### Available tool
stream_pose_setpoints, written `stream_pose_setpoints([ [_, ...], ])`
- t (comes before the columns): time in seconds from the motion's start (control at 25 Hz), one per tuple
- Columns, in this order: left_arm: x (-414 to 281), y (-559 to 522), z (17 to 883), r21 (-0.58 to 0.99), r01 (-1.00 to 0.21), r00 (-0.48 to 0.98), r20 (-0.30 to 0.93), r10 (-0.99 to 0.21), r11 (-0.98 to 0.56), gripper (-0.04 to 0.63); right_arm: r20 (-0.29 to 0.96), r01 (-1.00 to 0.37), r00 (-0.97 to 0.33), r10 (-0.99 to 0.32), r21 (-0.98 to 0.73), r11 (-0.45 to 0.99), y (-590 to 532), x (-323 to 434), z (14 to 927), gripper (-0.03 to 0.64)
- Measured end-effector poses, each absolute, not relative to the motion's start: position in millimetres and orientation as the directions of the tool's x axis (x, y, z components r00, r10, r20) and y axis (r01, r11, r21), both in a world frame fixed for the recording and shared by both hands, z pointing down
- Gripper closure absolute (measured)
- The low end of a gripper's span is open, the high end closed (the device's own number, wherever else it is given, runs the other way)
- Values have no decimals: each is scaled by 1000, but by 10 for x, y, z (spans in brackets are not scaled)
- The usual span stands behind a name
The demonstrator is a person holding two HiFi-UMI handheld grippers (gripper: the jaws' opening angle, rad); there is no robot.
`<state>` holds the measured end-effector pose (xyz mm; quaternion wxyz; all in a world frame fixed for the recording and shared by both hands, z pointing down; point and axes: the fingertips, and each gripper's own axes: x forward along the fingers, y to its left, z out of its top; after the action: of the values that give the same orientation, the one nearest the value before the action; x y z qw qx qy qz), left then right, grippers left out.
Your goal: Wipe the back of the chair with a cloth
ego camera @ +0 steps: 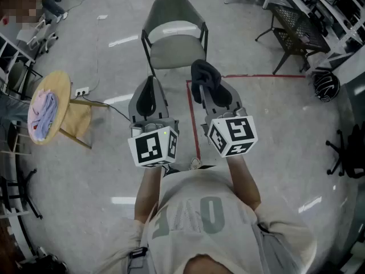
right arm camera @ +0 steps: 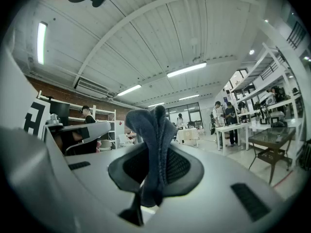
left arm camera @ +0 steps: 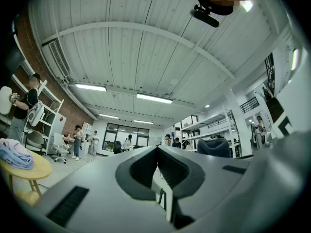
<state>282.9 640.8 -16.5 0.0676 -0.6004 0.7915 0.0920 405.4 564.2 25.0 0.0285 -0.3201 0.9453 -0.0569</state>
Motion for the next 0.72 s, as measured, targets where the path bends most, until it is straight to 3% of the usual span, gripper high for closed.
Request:
stream_pose_setpoints([
  [0.72, 2743, 6276, -12, 52, -943, -332, -186, -925, 328, 580, -38, -548, -829, -558, -149, 823, 5430, 4141, 369, 558],
])
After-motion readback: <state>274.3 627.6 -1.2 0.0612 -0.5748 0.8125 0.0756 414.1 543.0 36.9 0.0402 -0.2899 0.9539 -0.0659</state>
